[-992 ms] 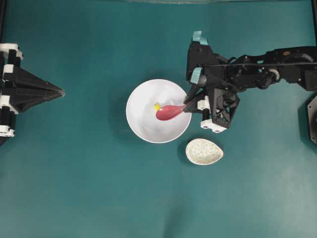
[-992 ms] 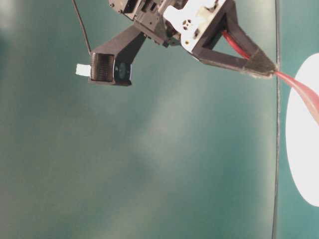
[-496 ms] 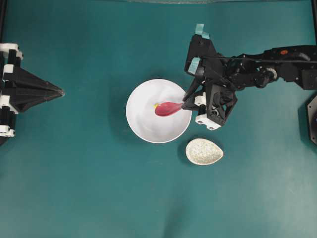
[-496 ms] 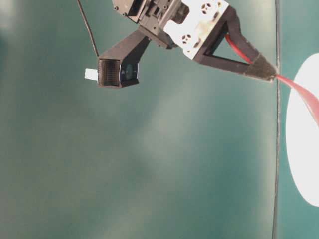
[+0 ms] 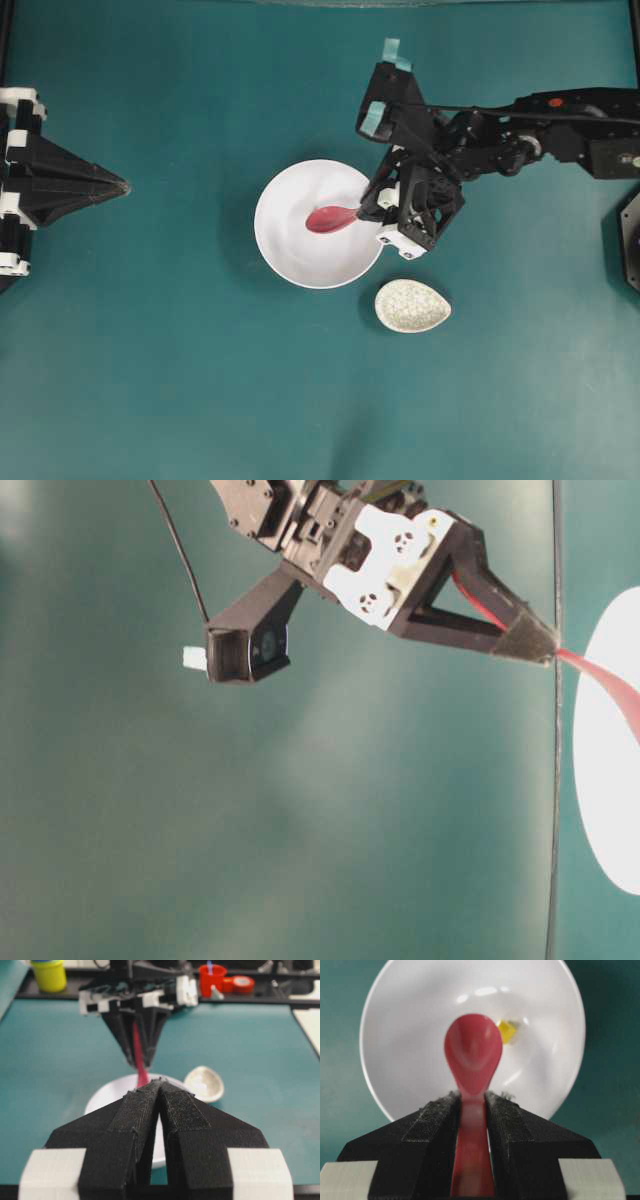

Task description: Scoop the yellow hexagonal prism block from the bowl with a spoon using the right arm.

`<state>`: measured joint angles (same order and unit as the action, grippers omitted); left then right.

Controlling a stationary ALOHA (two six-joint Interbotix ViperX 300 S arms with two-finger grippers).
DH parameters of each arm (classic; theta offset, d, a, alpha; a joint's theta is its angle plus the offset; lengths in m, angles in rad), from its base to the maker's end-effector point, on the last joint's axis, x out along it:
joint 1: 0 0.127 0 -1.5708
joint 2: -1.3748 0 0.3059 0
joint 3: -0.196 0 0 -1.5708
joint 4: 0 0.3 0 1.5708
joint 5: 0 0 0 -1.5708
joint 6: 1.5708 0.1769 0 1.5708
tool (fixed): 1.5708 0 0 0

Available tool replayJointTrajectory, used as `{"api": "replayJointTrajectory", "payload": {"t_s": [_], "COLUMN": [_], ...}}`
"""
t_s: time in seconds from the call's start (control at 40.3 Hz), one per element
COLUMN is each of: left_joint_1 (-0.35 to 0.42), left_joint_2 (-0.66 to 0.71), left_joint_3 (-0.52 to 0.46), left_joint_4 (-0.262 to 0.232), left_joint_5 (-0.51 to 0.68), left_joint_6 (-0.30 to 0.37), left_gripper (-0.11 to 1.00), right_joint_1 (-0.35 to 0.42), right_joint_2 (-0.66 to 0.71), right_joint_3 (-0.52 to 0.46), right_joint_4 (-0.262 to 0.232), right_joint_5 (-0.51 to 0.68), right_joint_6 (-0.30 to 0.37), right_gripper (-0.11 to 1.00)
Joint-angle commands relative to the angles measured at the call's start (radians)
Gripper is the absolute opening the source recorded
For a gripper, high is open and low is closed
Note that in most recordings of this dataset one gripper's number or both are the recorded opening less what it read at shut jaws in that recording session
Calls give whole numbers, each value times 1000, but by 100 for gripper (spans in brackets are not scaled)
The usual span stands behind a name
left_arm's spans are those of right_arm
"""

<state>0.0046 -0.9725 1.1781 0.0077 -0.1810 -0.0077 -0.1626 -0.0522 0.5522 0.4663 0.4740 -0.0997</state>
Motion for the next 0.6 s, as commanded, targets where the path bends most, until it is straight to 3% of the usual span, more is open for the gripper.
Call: {"api": "replayJointTrajectory", "payload": {"t_s": [0.0,0.322,0.57], "left_joint_1": [2,2,2], "left_joint_2": [6,6,8], "left_joint_3": [-23,-23,-23], "left_joint_4": [3,3,3], "left_joint_5": [-5,-5,-5], "left_joint_6": [-2,-2,-2], "left_gripper": [4,4,4], "right_joint_1": [0,43,64], "right_joint_2": [-2,31,34], "right_joint_3": [-41,-101,-114], "right_joint_4": [-21,-167,-291], "right_joint_5": [20,100,161], "right_joint_6": [14,97,209], "right_gripper": [24,24,24]}}
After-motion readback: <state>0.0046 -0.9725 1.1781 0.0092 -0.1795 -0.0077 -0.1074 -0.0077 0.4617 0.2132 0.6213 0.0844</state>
